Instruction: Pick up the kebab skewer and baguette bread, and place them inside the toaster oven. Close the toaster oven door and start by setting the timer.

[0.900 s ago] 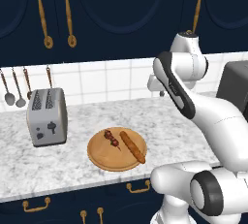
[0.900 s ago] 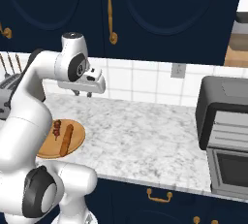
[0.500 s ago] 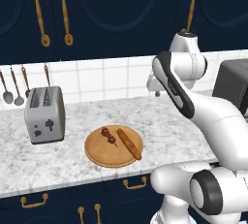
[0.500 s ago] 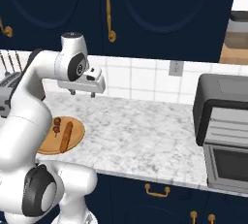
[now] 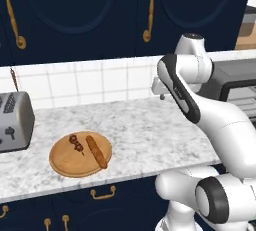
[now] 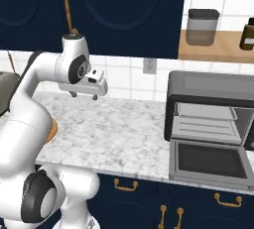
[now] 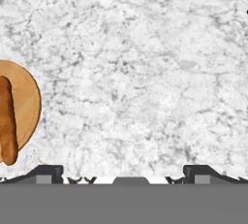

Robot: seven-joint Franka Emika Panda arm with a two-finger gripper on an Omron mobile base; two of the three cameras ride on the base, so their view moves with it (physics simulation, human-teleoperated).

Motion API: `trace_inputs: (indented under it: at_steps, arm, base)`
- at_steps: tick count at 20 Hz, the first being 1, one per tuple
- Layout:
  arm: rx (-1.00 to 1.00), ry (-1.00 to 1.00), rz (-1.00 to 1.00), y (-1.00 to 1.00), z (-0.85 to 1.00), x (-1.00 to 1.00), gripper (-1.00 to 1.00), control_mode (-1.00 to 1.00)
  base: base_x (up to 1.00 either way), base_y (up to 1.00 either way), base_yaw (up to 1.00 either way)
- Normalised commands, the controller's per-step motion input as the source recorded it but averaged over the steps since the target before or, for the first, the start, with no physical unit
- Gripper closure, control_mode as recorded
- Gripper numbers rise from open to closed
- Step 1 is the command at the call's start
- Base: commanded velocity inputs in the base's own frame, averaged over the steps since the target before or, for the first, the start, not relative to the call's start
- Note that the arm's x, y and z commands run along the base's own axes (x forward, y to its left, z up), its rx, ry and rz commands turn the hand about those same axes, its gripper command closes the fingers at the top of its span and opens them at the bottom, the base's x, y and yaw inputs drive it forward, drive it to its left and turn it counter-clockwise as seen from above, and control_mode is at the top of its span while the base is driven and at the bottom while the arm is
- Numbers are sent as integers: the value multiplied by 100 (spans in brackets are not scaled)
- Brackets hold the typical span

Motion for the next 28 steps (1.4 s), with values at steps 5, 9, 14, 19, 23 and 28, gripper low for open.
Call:
trace_inputs:
  at_steps: [5,9,14,19,23,28]
  arm:
    - [0,0,0,0,0,0,-100,100]
    - [0,0,0,0,0,0,-100,100]
    - [0,0,0,0,0,0,-100,100]
    - [0,0,0,0,0,0,-100,100]
    - [0,0,0,0,0,0,-100,100]
    - [0,0,0,0,0,0,-100,100]
  base:
    - [15,-29,0]
    - [38,0,-5]
    - [51,0,-4]
    - [44,-1,1]
    - [32,-4,8]
    - [8,0,2]
